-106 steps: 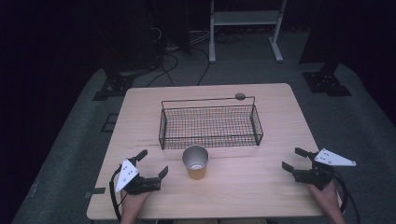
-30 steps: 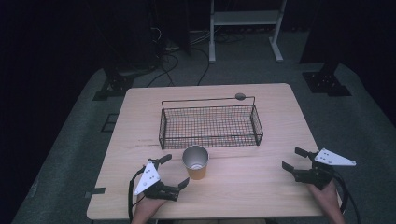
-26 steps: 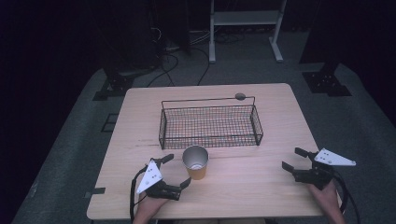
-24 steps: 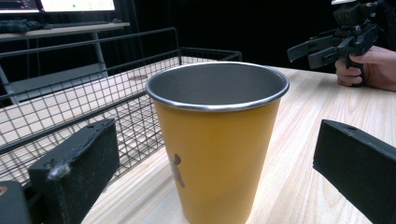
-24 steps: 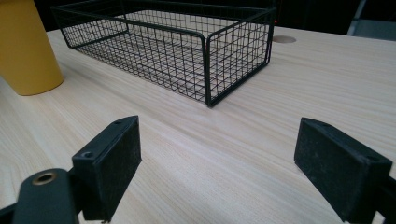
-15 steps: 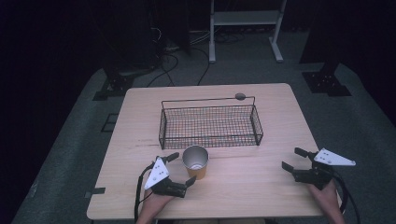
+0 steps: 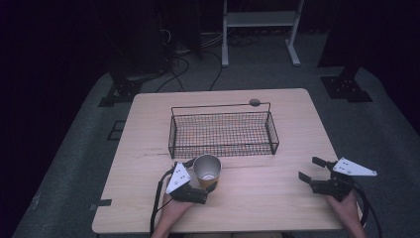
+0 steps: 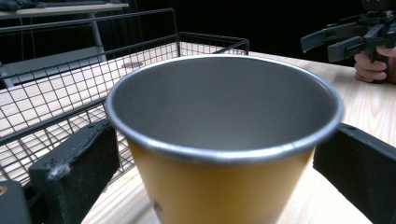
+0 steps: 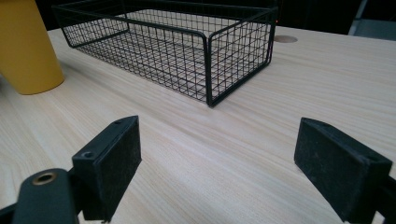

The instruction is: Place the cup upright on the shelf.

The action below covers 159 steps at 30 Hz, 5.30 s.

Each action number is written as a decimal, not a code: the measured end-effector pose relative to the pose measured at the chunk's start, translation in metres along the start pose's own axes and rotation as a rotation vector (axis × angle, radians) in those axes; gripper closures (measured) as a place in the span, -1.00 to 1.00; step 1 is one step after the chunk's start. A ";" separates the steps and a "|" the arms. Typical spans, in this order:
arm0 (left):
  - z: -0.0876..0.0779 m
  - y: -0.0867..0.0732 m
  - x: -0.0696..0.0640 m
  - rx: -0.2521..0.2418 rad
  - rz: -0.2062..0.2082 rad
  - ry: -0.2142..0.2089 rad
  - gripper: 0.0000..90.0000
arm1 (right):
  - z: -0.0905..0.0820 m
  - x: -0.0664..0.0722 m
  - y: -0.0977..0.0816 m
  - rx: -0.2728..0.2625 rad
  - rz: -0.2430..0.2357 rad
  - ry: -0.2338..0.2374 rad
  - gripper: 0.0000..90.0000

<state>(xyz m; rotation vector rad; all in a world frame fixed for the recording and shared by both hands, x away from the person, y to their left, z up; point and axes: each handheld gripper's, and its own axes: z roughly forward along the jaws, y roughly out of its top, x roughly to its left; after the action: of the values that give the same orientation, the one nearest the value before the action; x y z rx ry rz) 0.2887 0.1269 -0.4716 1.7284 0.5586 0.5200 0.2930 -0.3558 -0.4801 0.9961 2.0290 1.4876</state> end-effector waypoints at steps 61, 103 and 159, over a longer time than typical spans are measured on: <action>0.024 0.090 0.021 -0.113 0.062 -0.051 -0.70 | 0.000 0.000 0.000 -0.005 0.006 0.003 -0.70; 0.074 0.130 0.076 -0.070 0.034 -0.051 -0.70 | -0.001 -0.001 0.000 -0.009 0.010 0.006 -0.69; 0.143 0.129 0.112 0.016 0.063 -0.159 -0.70 | -0.001 -0.001 0.000 -0.015 0.011 0.017 -0.69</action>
<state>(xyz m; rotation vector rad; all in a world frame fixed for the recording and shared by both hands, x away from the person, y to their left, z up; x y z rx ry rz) 0.4758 0.0615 -0.3710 1.7894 0.3970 0.4181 0.2927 -0.3576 -0.4799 0.9932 2.0243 1.5198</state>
